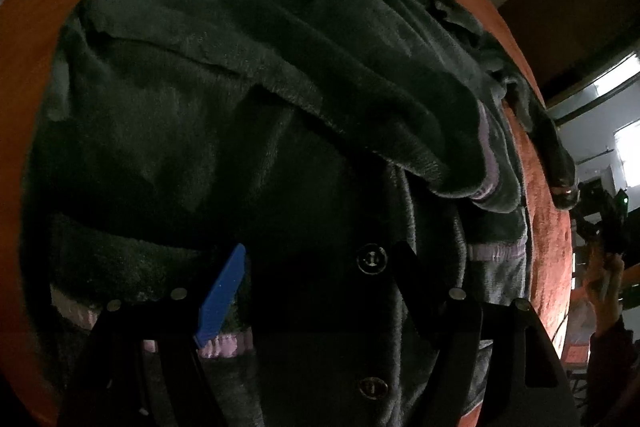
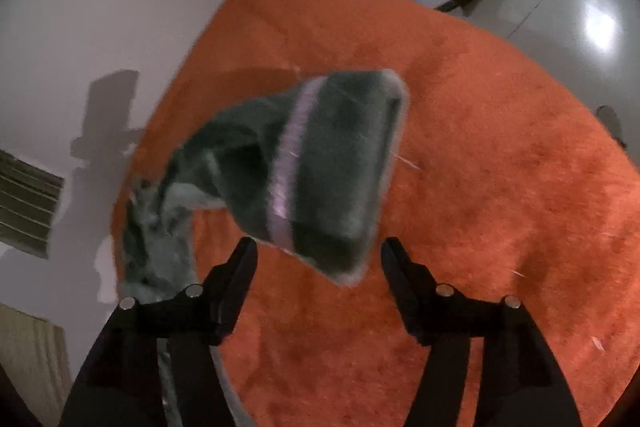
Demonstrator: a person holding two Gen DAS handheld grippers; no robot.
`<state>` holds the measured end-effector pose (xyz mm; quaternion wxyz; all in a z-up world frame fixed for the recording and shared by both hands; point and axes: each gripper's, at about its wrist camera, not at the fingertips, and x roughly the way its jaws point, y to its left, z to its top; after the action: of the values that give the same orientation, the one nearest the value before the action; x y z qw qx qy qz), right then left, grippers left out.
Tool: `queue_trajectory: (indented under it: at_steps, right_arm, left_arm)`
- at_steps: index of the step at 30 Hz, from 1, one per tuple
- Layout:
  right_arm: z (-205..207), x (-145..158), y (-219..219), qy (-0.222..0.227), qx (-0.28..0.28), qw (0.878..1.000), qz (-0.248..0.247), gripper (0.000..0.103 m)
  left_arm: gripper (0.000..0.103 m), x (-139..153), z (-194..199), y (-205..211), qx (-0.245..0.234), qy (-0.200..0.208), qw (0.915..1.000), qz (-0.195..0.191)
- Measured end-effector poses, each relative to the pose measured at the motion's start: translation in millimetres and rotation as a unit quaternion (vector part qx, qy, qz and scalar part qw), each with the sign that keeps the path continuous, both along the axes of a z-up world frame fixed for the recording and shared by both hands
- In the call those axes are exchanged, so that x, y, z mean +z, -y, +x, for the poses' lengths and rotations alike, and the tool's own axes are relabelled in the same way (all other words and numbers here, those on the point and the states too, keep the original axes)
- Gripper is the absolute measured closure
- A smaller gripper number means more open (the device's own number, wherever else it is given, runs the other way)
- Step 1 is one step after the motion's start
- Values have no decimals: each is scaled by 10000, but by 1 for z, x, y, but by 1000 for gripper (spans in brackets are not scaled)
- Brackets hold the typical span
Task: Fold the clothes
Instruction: 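Grasp the grey sleeve cuff with the right tool and lift it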
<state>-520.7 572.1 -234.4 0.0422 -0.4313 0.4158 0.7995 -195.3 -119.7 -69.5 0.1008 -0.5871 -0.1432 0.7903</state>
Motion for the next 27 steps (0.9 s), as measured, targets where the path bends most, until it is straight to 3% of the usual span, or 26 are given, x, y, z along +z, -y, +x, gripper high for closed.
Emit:
queue_trajectory:
  at_steps: [3, 8, 10, 15, 17, 20, 21, 22, 24, 27]
  right_arm:
    - [-20, -5, -4, 118, 33, 9998, 128, 88]
    - [-39, 63, -53, -430, -504, 9944, 820, 88]
    - [-45, 88, -63, -635, -411, 9913, 1081, 88]
    - [-40, 84, -56, -426, 648, 9884, 1309, 85]
    - [-30, 51, -53, 73, 860, 9879, 1289, 84]
    - [-2, -6, -60, 630, 741, 9926, 728, 76]
    - [6, -16, -64, 643, 629, 9949, 450, 62]
    - [15, -21, -68, 562, 481, 9972, 130, 49]
    - [29, -27, -76, 406, 214, 9979, -449, 40]
    - [36, -11, -81, 312, -11, 9992, -251, 40]
  left_arm:
    - [27, 2, 0, -5, -69, 0, 10000, 48]
    - [27, 3, 5, -12, -194, 9, 9998, 93]
    - [27, 2, 6, -12, -193, 44, 9998, 105]
    - [27, -3, 8, -8, -99, 120, 9997, 173]
    - [27, -3, 9, -7, -66, 140, 9997, 176]
    - [27, -2, 10, -7, -113, 162, 9997, 148]
    - [27, -1, 11, -8, -133, 157, 9997, 134]
    - [27, 0, 11, -9, -152, 152, 9997, 121]
    - [27, 1, 13, -9, -168, 143, 9996, 147]
    - [27, 1, 15, -9, -189, 135, 9996, 182]
